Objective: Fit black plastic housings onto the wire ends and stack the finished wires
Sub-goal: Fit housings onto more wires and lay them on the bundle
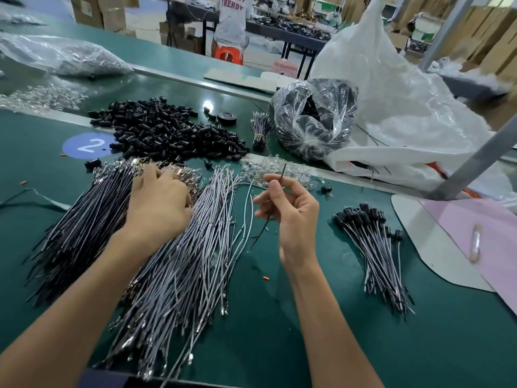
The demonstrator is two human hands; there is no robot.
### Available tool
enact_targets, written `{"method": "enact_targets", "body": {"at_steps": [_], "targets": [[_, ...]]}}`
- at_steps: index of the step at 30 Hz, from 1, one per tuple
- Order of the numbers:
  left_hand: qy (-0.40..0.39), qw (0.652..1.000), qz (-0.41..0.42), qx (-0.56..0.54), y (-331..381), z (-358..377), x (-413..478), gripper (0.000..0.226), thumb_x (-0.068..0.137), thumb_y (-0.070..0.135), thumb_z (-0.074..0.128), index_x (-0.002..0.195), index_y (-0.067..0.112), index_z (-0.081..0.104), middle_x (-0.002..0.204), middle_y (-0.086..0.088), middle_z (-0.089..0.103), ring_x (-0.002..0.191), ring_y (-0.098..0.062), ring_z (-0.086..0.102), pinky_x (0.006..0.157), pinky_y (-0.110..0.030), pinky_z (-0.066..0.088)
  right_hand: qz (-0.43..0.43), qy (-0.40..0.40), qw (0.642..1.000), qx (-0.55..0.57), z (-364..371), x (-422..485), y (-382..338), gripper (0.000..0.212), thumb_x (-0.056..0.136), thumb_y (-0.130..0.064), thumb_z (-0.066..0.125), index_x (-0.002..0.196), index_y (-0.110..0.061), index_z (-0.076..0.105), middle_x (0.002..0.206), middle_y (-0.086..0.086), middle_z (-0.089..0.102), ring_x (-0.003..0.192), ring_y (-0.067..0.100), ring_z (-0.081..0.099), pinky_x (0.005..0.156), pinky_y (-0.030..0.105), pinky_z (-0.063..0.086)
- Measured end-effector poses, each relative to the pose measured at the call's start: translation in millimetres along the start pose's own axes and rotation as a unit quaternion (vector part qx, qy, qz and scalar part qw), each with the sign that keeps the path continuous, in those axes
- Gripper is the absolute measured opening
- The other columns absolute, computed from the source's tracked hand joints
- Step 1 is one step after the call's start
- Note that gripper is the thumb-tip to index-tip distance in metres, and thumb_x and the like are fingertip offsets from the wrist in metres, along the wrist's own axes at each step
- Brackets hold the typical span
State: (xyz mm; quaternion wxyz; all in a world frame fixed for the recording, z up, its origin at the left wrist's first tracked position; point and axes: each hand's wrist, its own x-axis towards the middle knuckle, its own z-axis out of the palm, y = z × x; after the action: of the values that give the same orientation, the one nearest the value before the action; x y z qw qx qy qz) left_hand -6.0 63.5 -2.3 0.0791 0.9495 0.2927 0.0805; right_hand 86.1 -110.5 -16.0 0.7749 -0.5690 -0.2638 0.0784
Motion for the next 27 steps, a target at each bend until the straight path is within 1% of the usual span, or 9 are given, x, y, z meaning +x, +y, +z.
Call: {"method": "enact_targets", "body": {"at_steps": [5,8,11,15,17,19,20,23,27], "targets": [[0.000,1.000,-0.014,0.018,6.7,6.2,6.4,0.022,0.088,0.045,0.067,0.094,0.025,0.077,0.120,0.001,0.052,0.121,-0.025,0.030,0.103,-0.041,0.027,-0.004,0.013,1.000,-0.014,-0.2,-1.2,-0.8,0.012,0.097,-0.011,0.057,0.095,-0.011,0.069,0.068,0.006,0.071,0.051,0.016,0.061,0.052,0.024,0.049],[0.012,1.000,-0.017,0.004,9.3,6.0,10.5,0.016,0.086,0.039,0.071,0.089,0.025,0.078,0.119,-0.001,0.055,0.119,-0.027,0.036,0.101,-0.041,0.032,-0.007,0.014,1.000,-0.023,0.6,-1.3,-1.2,0.012,0.098,-0.010,0.057,0.094,-0.011,0.069,0.068,0.005,0.070,0.051,0.016,0.061,0.052,0.023,0.049],[0.022,0.999,-0.007,-0.046,8.3,7.7,14.8,0.007,0.085,0.026,0.072,0.082,0.024,0.079,0.117,-0.002,0.059,0.115,-0.027,0.043,0.095,-0.041,0.040,-0.009,0.022,0.999,-0.029,0.2,-1.1,-1.3,0.014,0.098,-0.009,0.056,0.093,-0.011,0.069,0.067,0.005,0.070,0.049,0.016,0.060,0.052,0.023,0.048],[0.035,0.991,-0.007,-0.126,1.6,12.1,22.6,0.011,0.089,0.021,0.069,0.088,0.016,0.078,0.118,-0.006,0.061,0.113,-0.028,0.049,0.094,-0.042,0.044,-0.012,0.038,0.999,-0.032,-1.0,-0.3,-1.8,0.016,0.098,-0.009,0.056,0.091,-0.013,0.069,0.066,0.006,0.070,0.049,0.016,0.059,0.051,0.023,0.048],[0.062,0.978,-0.023,-0.197,-1.5,12.3,24.8,0.009,0.089,0.019,0.070,0.090,0.013,0.077,0.110,-0.005,0.061,0.098,-0.022,0.054,0.090,-0.038,0.044,-0.013,0.041,0.999,-0.033,-1.3,-0.2,-1.4,0.017,0.098,-0.009,0.056,0.090,-0.014,0.070,0.066,0.006,0.070,0.049,0.016,0.059,0.051,0.023,0.048],[0.075,0.959,-0.041,-0.270,-4.2,11.9,23.9,0.004,0.087,0.018,0.073,0.087,0.015,0.075,0.088,0.005,0.062,0.077,-0.011,0.053,0.080,-0.031,0.043,-0.013,0.043,0.998,-0.041,-1.3,-0.2,-0.8,0.017,0.098,-0.009,0.056,0.090,-0.014,0.070,0.066,0.006,0.070,0.050,0.016,0.059,0.051,0.023,0.048],[0.072,0.948,-0.047,-0.306,-5.5,11.3,22.8,0.003,0.086,0.017,0.074,0.083,0.018,0.074,0.080,0.008,0.063,0.071,-0.007,0.054,0.075,-0.029,0.045,-0.012,0.044,0.998,-0.046,-1.1,-0.3,-0.4,0.017,0.098,-0.009,0.056,0.090,-0.014,0.070,0.066,0.006,0.070,0.050,0.016,0.059,0.052,0.024,0.048],[0.054,0.912,-0.067,-0.400,-10.3,9.2,20.1,0.014,0.083,0.016,0.076,0.074,0.025,0.071,0.071,0.003,0.070,0.071,-0.008,0.062,0.065,-0.022,0.045,-0.011,0.045,0.997,-0.055,-1.2,-1.2,0.0,0.016,0.098,-0.009,0.056,0.091,-0.013,0.070,0.066,0.006,0.070,0.051,0.017,0.059,0.052,0.024,0.049],[0.044,0.881,-0.075,-0.465,-13.5,5.1,20.2,0.017,0.084,0.013,0.075,0.073,0.026,0.072,0.064,0.012,0.072,0.073,0.000,0.066,0.071,-0.017,0.045,-0.012,0.043,0.997,-0.062,-0.9,-1.7,-0.5,0.015,0.098,-0.008,0.056,0.092,-0.011,0.070,0.067,0.006,0.070,0.052,0.017,0.060,0.053,0.024,0.049]]}}
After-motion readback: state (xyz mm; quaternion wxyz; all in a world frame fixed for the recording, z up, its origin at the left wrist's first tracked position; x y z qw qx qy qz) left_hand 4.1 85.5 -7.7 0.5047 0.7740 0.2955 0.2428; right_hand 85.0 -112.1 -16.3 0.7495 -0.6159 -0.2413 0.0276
